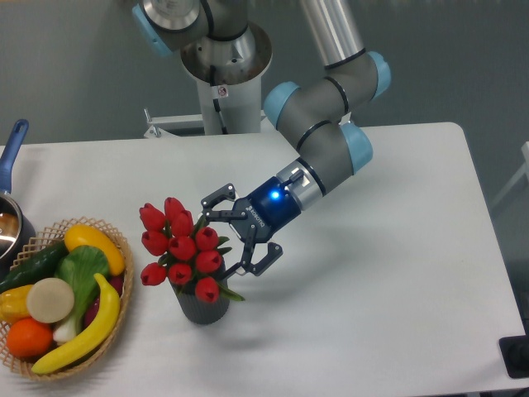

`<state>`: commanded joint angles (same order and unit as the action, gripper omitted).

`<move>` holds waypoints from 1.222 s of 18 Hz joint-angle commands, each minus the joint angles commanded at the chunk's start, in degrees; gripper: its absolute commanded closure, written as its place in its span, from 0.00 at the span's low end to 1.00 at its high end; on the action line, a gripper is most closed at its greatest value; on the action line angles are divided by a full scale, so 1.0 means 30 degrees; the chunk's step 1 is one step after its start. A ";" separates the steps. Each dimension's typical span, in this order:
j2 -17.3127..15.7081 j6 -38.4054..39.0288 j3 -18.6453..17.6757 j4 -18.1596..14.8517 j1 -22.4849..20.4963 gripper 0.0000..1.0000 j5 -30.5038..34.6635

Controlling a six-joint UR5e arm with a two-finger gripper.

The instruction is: Insert the flowers into the vase

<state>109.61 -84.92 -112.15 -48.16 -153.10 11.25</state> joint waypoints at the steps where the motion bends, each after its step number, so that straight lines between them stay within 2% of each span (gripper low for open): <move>1: -0.0207 0.0672 0.0175 0.0000 -0.0148 0.00 0.0000; 3: -0.0471 0.1846 0.0555 0.0000 -0.0761 0.00 0.0058; 7: -0.0939 0.2407 0.1492 -0.0059 -0.2314 0.00 0.0291; 8: -0.1028 0.2610 0.1901 -0.0088 -0.2579 0.00 0.1337; 9: -0.1029 0.3714 0.2949 -0.0117 -0.2784 0.00 0.4567; 10: -0.1029 0.4421 0.3743 -0.0146 -0.2989 0.00 0.6920; 12: -0.1000 0.4926 0.4801 -0.0234 -0.3079 0.00 1.0124; 16: -0.0824 0.4752 0.5302 -0.0263 -0.3108 0.00 1.2737; 19: -0.0824 0.4431 0.5479 -0.0264 -0.3080 0.00 1.5459; 22: -0.0911 0.3435 0.5420 -0.0352 -0.2876 0.00 2.0402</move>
<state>106.88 -74.61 -95.89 -49.22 -161.72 72.46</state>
